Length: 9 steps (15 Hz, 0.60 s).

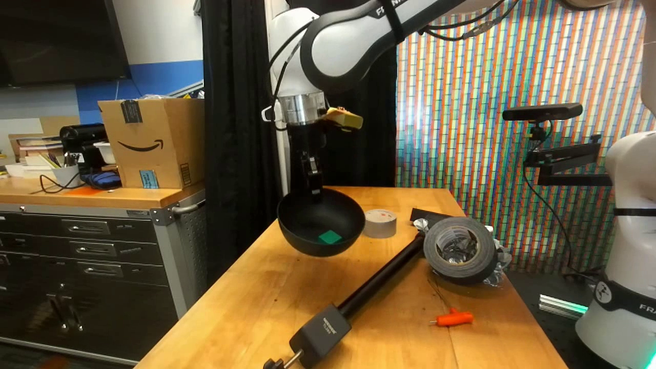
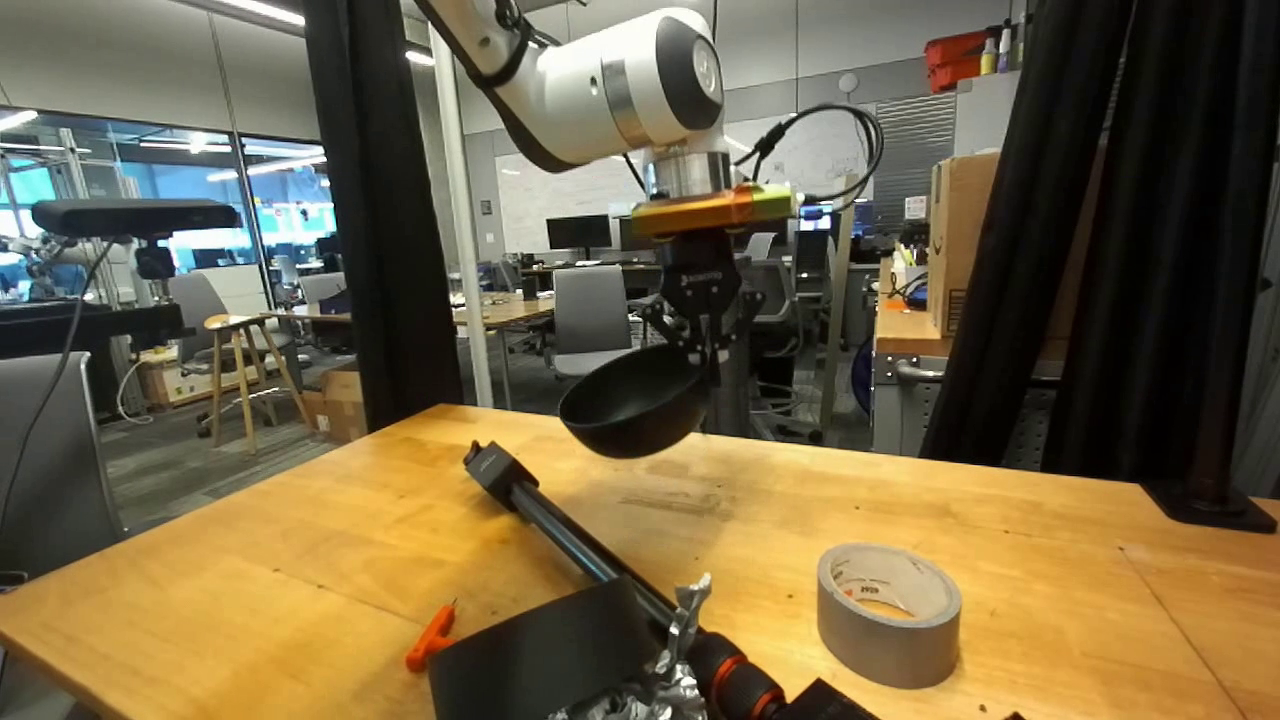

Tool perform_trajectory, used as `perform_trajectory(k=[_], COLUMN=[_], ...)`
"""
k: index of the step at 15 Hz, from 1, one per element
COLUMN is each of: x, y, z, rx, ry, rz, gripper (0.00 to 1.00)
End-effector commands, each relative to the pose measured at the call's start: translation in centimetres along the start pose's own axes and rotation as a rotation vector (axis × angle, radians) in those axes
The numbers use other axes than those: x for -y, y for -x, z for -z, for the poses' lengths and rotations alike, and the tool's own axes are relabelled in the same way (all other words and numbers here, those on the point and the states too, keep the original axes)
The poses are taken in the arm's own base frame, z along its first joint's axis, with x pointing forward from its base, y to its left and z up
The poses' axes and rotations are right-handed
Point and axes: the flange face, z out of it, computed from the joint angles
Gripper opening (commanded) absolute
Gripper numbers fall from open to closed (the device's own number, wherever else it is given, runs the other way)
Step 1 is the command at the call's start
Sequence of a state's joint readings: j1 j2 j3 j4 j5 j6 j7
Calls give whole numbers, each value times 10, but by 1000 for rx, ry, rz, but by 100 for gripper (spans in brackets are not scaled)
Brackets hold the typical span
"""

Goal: Move the bowl to the right

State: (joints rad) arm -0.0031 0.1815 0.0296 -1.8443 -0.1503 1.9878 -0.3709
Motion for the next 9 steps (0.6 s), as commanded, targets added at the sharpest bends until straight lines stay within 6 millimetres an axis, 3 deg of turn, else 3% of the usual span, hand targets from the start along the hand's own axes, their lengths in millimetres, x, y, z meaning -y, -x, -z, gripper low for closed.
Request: perform_trajectory(k=[1,3,5,9], x=[6,5,-7,-57], y=[24,36,53,97], z=[73,104,121,121], rx=[-67,-100,-129,-144], ry=[82,114,114,108], rz=[-29,-45,-83,-190], gripper=[5,5,5,5])
